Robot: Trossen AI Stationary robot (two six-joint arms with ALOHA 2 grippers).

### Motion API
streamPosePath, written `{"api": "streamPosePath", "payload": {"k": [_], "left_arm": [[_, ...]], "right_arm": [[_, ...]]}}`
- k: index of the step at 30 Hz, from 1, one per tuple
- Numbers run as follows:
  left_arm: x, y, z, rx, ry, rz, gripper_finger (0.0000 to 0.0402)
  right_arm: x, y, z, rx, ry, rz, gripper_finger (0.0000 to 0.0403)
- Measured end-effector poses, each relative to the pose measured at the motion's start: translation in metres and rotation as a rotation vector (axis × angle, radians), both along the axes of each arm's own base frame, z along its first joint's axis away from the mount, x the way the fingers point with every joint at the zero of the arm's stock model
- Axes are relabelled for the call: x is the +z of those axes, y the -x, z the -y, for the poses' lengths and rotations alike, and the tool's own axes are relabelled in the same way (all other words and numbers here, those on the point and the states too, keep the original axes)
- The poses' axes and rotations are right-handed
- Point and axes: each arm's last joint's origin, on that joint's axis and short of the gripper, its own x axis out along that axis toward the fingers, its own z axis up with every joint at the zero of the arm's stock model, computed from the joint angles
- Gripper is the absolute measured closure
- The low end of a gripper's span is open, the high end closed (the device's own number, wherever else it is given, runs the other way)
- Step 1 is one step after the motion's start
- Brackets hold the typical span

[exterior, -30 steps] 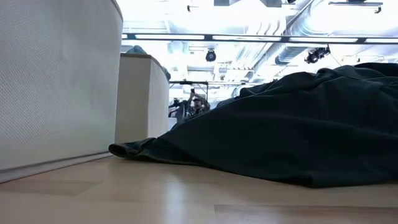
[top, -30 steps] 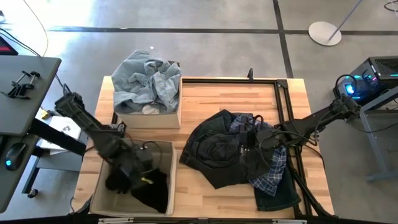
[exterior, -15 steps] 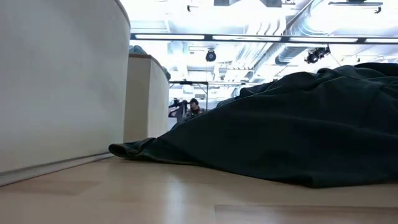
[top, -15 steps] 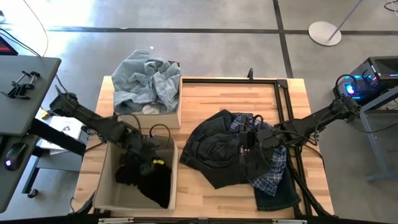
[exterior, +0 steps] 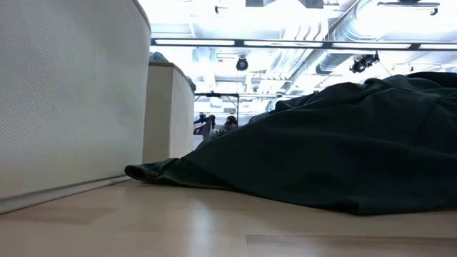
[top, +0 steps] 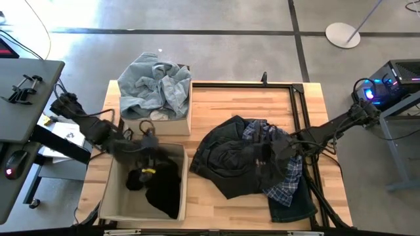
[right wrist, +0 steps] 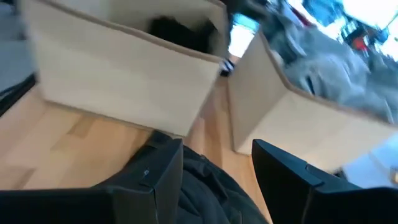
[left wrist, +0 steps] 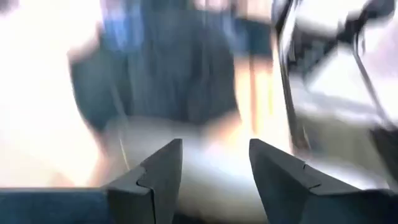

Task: Sort clothes
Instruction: Put the top black shorts into the bottom brown laundry organizer, then put the dark blue jeans into the bottom brown laundry organizer

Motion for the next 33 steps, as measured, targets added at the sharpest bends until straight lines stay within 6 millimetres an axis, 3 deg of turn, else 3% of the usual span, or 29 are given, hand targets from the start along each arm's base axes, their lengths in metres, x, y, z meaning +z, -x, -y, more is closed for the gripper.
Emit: {"api": "streamPosePath", "payload": {"k": [5,9,13,17,24,28,33], "left_arm": [[0.017,-0.015,0.024,-0.027,-0.371,0.366,0.0227],[0.000,-0.032,0.037,-0.089,-0.522,0.417,0.0227],[-0.023,-0.054,0.036,0.071,-0.563,0.423,0.0227],[-0.039,-0.071,0.025,0.203,-0.616,0.384,0.0227],[-0.043,-0.082,0.010,0.262,-0.635,0.354,0.0227],[-0.042,-0.081,0.009,0.264,-0.631,0.359,0.0227],[-0.042,-0.081,0.009,0.257,-0.631,0.355,0.0227]], "right_arm": [[0.016,0.011,-0.010,0.057,-0.012,0.025,0.0222],[0.017,0.019,-0.014,0.136,-0.132,-0.123,0.0222],[-0.001,0.020,-0.012,0.057,-0.252,-0.298,0.0219],[-0.024,0.004,-0.006,-0.031,-0.279,-0.416,0.0200],[-0.096,-0.032,-0.001,0.059,-0.127,-0.732,0.0174],[-0.126,-0.046,0.005,0.066,-0.084,-0.839,0.0219],[-0.130,-0.053,0.014,0.087,-0.106,-0.857,0.0365]]}}
